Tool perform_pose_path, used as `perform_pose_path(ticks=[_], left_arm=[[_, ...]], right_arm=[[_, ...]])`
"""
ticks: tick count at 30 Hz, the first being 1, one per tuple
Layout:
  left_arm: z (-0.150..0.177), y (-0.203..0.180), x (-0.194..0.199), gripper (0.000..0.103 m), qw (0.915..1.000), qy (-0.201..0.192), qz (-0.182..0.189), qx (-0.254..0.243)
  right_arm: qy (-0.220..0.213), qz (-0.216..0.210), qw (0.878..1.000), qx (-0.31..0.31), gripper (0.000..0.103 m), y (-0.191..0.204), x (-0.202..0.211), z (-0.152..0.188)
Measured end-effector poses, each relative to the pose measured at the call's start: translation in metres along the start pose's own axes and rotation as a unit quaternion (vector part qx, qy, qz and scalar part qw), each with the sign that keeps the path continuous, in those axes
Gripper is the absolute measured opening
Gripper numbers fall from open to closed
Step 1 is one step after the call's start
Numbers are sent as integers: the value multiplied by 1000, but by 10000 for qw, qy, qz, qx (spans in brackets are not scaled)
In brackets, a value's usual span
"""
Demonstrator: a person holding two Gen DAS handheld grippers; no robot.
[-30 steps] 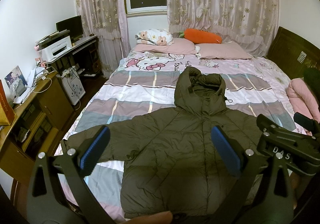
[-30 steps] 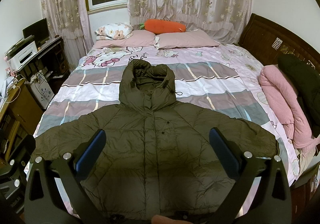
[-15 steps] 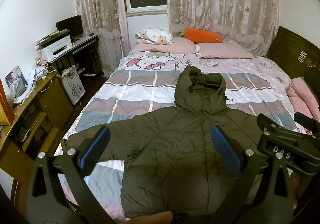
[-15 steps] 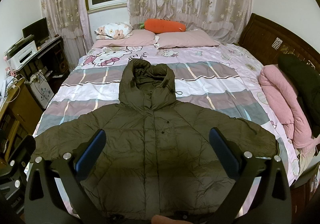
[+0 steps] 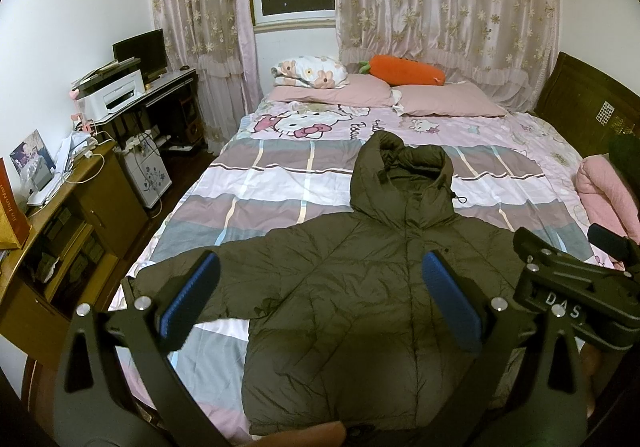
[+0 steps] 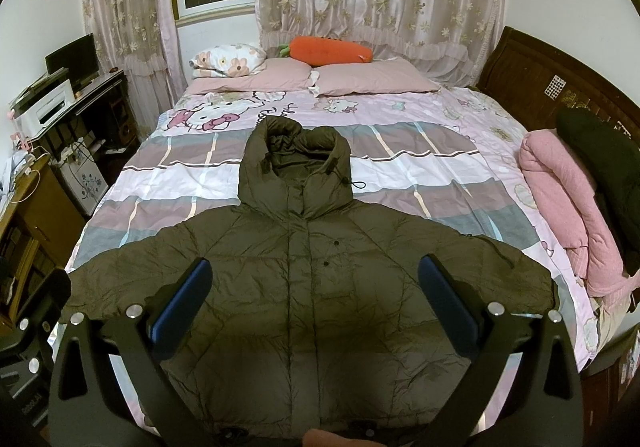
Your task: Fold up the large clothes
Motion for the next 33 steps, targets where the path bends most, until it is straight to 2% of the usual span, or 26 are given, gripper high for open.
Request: perform_pose_path(ticks=[18, 20, 26, 29, 33], left_arm=[[-1, -1, 0, 101, 10000, -53, 75, 36], [4, -3, -3, 101, 9997, 13, 227, 16], [18, 0, -27, 101, 9957, 628, 552, 407], [19, 1, -32, 101, 9944, 588, 598, 649], [18, 3, -38, 101, 9963, 503, 456, 526]], right_arm=[[1, 10, 10000, -51, 102, -1, -3, -4], [-43, 9, 9999, -107, 102, -2, -3, -7], [-192, 26, 9993, -314, 102, -11, 4, 0], [-184, 58, 9991, -390, 102, -12, -11, -6], [-144, 65, 9989, -443, 102, -13, -19, -5]])
Point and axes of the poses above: each gripper's, at about its wrist camera, not at the fingertips, and x roughly against the way its jaws point, y to its left, z to its underside, the point moved 10 cm from there along -x, roughly the way its jaws point, and after that the axes turned 7 degrees about x, right-handed, at the moved point
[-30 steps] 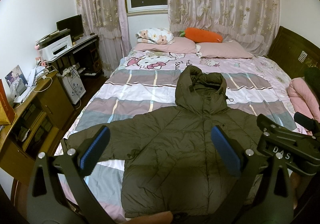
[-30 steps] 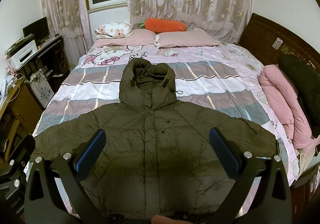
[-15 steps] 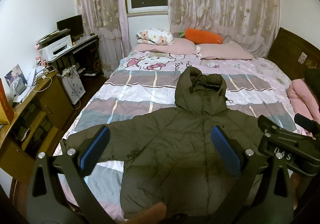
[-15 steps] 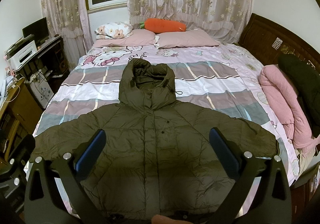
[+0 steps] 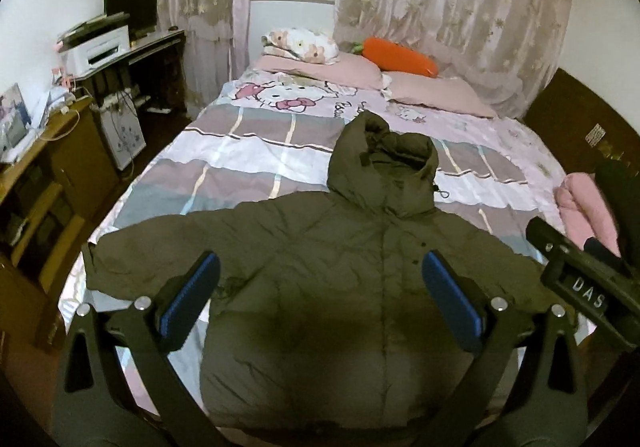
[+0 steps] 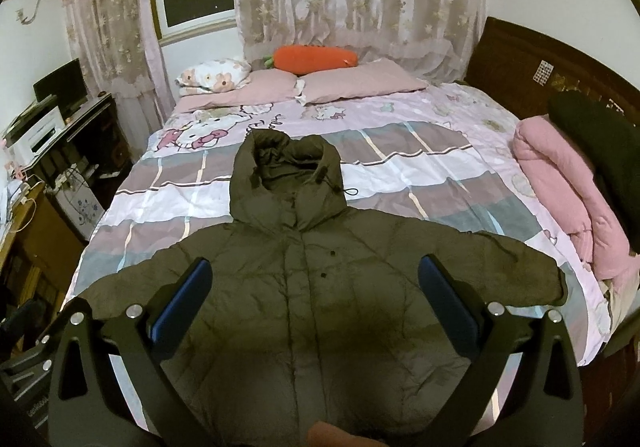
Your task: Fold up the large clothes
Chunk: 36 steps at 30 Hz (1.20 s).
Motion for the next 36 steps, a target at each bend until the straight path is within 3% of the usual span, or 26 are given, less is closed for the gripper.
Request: perform_pose_path(ticks=[3, 7, 13, 15, 18, 21, 23, 25, 28, 32, 34, 36], left_arm=[[5, 2, -8, 101, 9994, 186, 140, 258], [3, 22, -18, 101, 9971, -33, -139, 753], [7, 35, -53, 101, 9967, 224, -715, -304], [7, 51, -65, 101, 9962, 220, -814, -228], [7, 67, -85, 101, 9979, 397, -517, 30], [4, 93, -112, 101, 9962, 561, -652, 132], [-9, 118, -122, 101, 9926, 180, -1182, -216], [-19, 158, -128, 101, 9856, 27, -1689, -118], [-17, 224, -147, 101, 9836, 422, -1676, 509], [9, 329, -174, 101, 9638, 1023, -2092, 1295], [23, 374, -183, 101, 9543, 1182, -2275, 1533], [35, 402, -191, 101, 9501, 1289, -2086, 1931]], right_arm=[[-4, 27, 10000, -2, 102, 0, -2, 0], [1, -25, 10000, -87, 102, -1, -8, 0], [57, 55, 10000, -28, 102, -3, -26, 3], [102, 86, 9999, 21, 102, -3, -36, 6], [-148, 295, 9992, 217, 102, -5, -53, 6], [-174, 516, 9981, 286, 102, -8, -74, 13], [169, 450, 9976, 501, 102, -5, -96, 27], [475, 512, 9946, 773, 102, -2, -116, 41], [771, 609, 9910, 904, 102, -4, -140, 65], [1569, -59, 9832, 929, 102, 16, -178, 111], [1665, -90, 9818, 904, 102, 19, -182, 120], [1624, -18, 9832, 828, 102, 19, -182, 120]])
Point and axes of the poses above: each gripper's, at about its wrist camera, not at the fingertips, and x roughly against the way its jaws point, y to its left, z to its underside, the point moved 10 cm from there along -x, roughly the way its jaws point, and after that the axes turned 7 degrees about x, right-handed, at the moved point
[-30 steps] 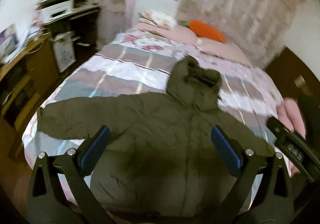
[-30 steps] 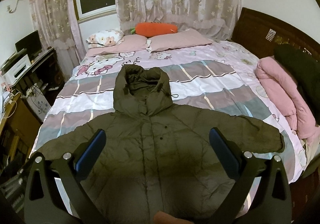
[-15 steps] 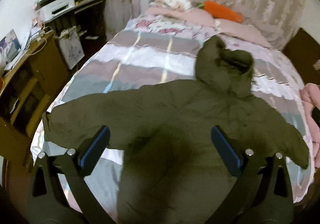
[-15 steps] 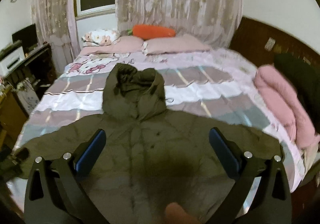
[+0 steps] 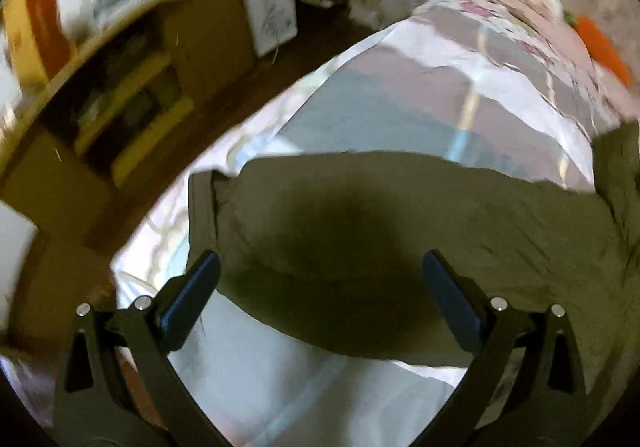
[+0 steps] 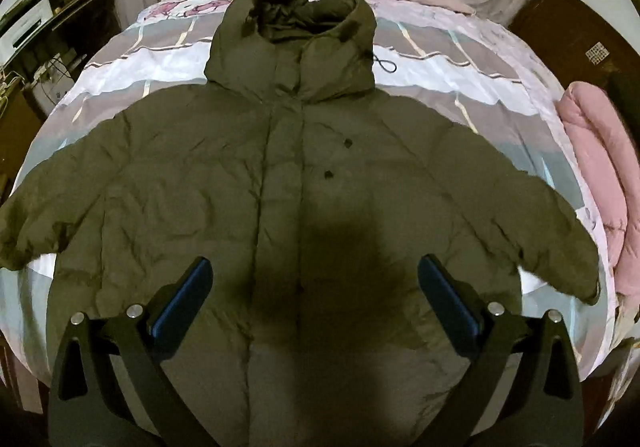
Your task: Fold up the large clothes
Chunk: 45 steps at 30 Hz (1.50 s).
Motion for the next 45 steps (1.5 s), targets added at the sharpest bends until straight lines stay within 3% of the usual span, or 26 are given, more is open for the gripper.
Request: perform_pose_path(ticks=[3, 5, 8, 11, 13, 14, 15, 17, 21, 23, 25, 27, 28, 30, 33, 34, 35, 36, 38, 41, 42, 43, 45], left_arm=[[0, 27, -28, 101, 9937, 470, 627, 800], [9, 36, -44, 101, 9843, 860, 917, 1236], [36, 34, -64, 101, 9753, 1427, 812, 1478], [46, 28, -83, 100, 9717, 1645, 815, 1489], [45, 19, -91, 73, 9758, 1576, 783, 1300], [45, 16, -92, 44, 9777, 1560, 729, 1204], [45, 12, -92, 24, 9780, 1546, 786, 1162], [44, 4, -85, 9, 9741, 1514, 1062, 1303], [16, -21, -38, 6, 9807, 832, 1393, 1093], [1, -48, 6, 6, 9836, 267, 1621, 742], [-5, -86, 55, 6, 9755, -188, 2152, 414], [1, -131, 97, 6, 9558, -332, 2918, 159], [11, -164, 124, 6, 9387, -322, 3430, -64], [45, -226, 163, 6, 9133, -218, 3995, -766], [108, -301, 183, 10, 8828, 348, 4410, -1584], [135, -326, 184, 13, 8734, 615, 4456, -1866], [154, -342, 183, 26, 8707, 762, 4395, -2073], [172, -355, 183, 52, 8711, 808, 4254, -2316], [184, -365, 187, 87, 8772, 553, 3969, -2644], [175, -361, 201, 93, 8748, -40, 3835, -2960], [170, -356, 202, 96, 8783, -223, 3746, -2961], [158, -350, 197, 96, 8899, -420, 3543, -2841], [140, -336, 169, 96, 9110, -441, 3093, -2693]], right_arm=[[-210, -134, 9989, -392, 102, -2, 4, -3], [-134, -386, 9969, -667, 102, -1, 0, 3], [325, -627, 9972, -250, 102, 20, -17, 15], [354, -614, 9974, -122, 102, 26, -20, 17], [433, -1071, 9930, -254, 102, 35, -18, 17], [459, -1311, 9896, -372, 102, 38, -15, 18], [428, -1392, 9884, -423, 100, 39, -12, 16], [307, -1189, 9919, -312, 86, 36, -4, 13], [35, -743, 9972, 7, 74, 31, 4, 5], [-4, -768, 9970, -15, 73, 27, 5, 3], [-15, -804, 9966, -160, 73, 21, 6, 0], [-27, -816, 9962, -316, 73, 12, 7, -3], [-47, -822, 9958, -407, 73, 6, 9, -6], [-135, -789, 9952, -571, 73, -7, 17, -10], [-305, -662, 9940, -814, 74, -30, 26, -18], [-336, -641, 9933, -905, 84, -39, 27, -19], [-360, -638, 9924, -993, 96, -44, 28, -20], [-422, -678, 9901, -1153, 98, -52, 29, -20], [-458, -779, 9860, -1401, 99, -65, 25, -19], [-365, -843, 9836, -1553, 99, -73, 13, -14], [-304, -920, 9819, -1629, 99, -73, 4, -11], [-238, -1027, 9803, -1670, 99, -70, -3, -8], [-44, -1239, 9783, -1660, 99, -60, -20, -3]])
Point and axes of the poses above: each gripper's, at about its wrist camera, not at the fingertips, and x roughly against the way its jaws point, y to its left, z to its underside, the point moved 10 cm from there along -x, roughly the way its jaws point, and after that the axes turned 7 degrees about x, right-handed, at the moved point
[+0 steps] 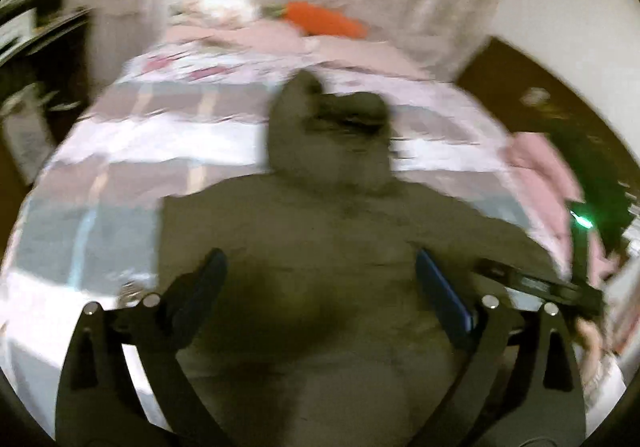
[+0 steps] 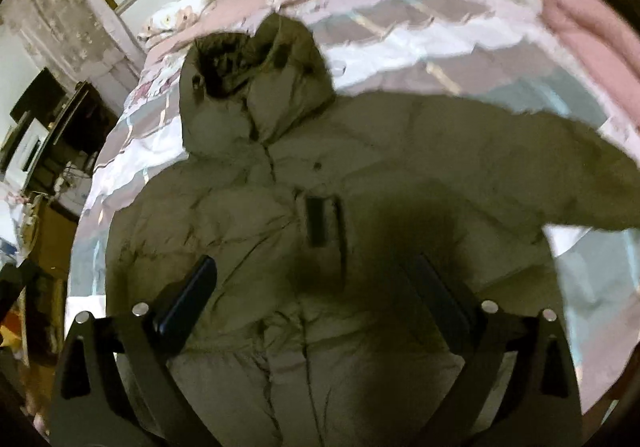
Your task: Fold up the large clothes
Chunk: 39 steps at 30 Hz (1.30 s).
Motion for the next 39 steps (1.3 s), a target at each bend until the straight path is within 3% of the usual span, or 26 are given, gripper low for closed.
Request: perform_pose_path(ticks=[2, 6, 7, 8, 10, 12, 14, 17, 19, 23, 25, 27, 28, 29, 31, 33, 35, 37, 39], left_arm=[[8, 29, -24, 93, 9980, 283, -553, 110], [46, 73, -92, 60, 9833, 1399, -1122, 305], [58, 81, -104, 59, 9789, 1629, -1167, 397], [67, 88, -112, 59, 9758, 1777, -1192, 454], [82, 104, -121, 62, 9710, 1950, -1297, 483], [86, 114, -129, 66, 9684, 2039, -1356, 474], [88, 123, -133, 67, 9660, 2114, -1398, 516], [89, 142, -138, 67, 9614, 2145, -1613, 609], [88, 157, -138, 67, 9576, 2113, -1841, 668], [82, 179, -138, 70, 9474, 2013, -2408, 622], [78, 178, -136, 70, 9489, 1998, -2328, 737], [64, 169, -126, 70, 9545, 1845, -2222, 741], [56, 165, -118, 70, 9578, 1700, -2217, 674], [45, 162, -110, 72, 9615, 1471, -2249, 574], [26, 155, -97, 79, 9671, 1066, -2244, 542], [14, 149, -97, 79, 9735, 874, -1966, 775], [13, 136, -107, 79, 9784, 924, -1551, 1010], [23, 126, -120, 77, 9797, 1101, -1389, 942], [35, 115, -128, 76, 9776, 1285, -1544, 628]], right_arm=[[253, 1, 9997, 51, 99, 2, -21, 8], [726, 113, 9970, -254, 99, -3, -70, 24], [848, 94, 9958, -324, 95, -3, -81, 28], [988, 107, 9946, -314, 77, -1, -92, 32], [1255, 71, 9917, -251, 52, 6, -109, 39], [1306, 71, 9909, -330, 46, 14, -121, 38], [1183, 140, 9926, -218, 34, 24, -126, 29], [833, 139, 9962, 206, 19, 55, -122, 1], [620, 108, 9966, 538, 16, 77, -112, -9], [455, 56, 9915, 1219, 16, 120, -93, -15], [581, 309, 9903, 1220, 21, 114, -93, -11], [651, 740, 9905, 963, 55, 88, -83, -8], [480, 943, 9920, 687, 81, 73, -70, -11], [164, 1007, 9938, 449, 83, 62, -56, -17], [-280, 1037, 9939, 247, 81, 53, -36, -30], [-547, 666, 9955, 388, 55, 67, -25, -44], [-287, 274, 9974, 604, 32, 90, -37, -45], [138, -96, 9959, 888, 30, 117, -66, -35], [513, 78, 9920, 1154, 30, 126, -96, -22]])
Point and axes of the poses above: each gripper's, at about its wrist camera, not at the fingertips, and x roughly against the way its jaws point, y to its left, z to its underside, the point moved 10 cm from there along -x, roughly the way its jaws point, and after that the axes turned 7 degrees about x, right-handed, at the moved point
